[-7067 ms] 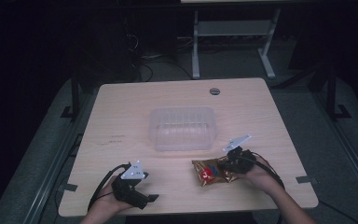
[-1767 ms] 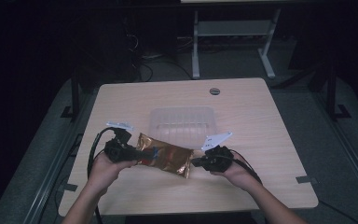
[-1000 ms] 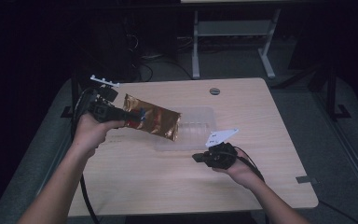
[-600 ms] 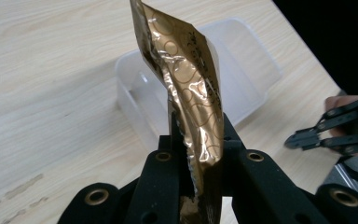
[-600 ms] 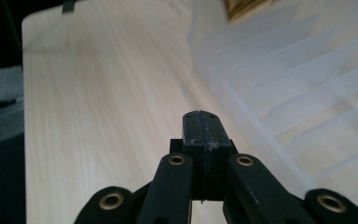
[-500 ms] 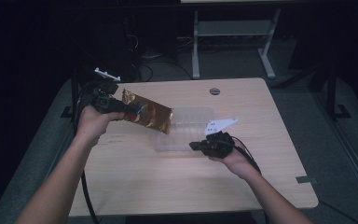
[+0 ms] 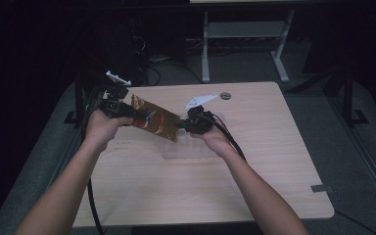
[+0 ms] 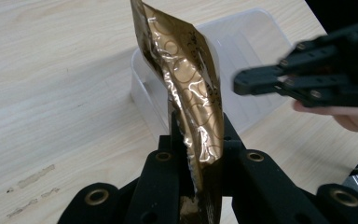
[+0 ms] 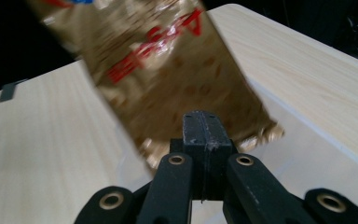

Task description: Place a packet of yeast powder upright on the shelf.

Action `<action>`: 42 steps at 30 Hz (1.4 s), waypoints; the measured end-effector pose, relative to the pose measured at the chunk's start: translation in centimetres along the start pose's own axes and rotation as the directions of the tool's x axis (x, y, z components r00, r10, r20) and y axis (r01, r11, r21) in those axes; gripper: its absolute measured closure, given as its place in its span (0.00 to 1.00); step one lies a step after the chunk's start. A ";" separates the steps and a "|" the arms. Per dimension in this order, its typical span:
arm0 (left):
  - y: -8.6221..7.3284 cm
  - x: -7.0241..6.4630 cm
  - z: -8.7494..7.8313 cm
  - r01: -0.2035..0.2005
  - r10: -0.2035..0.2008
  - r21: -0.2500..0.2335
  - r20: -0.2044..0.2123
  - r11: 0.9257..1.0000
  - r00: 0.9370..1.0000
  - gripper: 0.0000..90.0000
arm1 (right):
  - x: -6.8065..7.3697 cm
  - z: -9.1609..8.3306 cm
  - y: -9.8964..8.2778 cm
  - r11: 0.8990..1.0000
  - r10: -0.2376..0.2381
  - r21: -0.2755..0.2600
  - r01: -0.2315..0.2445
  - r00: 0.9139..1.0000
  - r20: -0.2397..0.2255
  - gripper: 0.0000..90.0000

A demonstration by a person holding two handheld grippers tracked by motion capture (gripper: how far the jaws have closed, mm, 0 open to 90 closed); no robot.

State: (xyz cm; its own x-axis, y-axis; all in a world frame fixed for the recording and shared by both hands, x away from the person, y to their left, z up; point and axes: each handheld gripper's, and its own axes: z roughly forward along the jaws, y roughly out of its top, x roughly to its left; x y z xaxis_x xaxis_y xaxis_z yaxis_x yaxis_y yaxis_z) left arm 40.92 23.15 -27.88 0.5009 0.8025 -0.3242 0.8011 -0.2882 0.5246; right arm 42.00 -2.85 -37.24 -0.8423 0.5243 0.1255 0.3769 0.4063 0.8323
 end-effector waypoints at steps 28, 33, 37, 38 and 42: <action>0.2 -0.3 1.6 0.038 -0.039 0.037 0.025 0.999 0.999 0.91 | -1.1 3.2 -0.2 0.996 0.050 0.068 -0.050 0.999 0.014 1.00; 0.2 -0.3 2.1 0.053 -0.054 0.039 0.030 0.998 0.998 0.91 | -1.3 3.5 -0.4 0.996 0.048 0.076 -0.049 0.999 0.016 1.00; 0.3 -0.2 2.4 0.058 -0.060 0.041 0.034 0.997 0.998 0.91 | -1.3 3.7 -0.5 0.995 0.053 0.087 -0.055 0.998 0.023 1.00; 0.3 -0.2 2.5 0.061 -0.062 0.043 0.035 0.997 0.997 0.91 | -1.3 3.7 -0.6 0.995 0.054 0.087 -0.055 0.998 0.020 1.00; 0.3 -0.1 2.6 0.063 -0.064 0.046 0.037 0.997 0.997 0.90 | -1.2 3.8 -0.6 0.994 0.060 0.089 -0.062 0.998 0.022 1.00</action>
State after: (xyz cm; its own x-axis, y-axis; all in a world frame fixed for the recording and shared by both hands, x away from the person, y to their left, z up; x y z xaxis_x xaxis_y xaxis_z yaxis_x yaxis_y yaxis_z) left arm 41.99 21.62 -29.75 0.4601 0.7995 -0.3861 0.8451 -0.2611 0.4664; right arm 44.25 -0.86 -39.94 -0.8096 0.5638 0.1633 0.4609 0.4384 0.7716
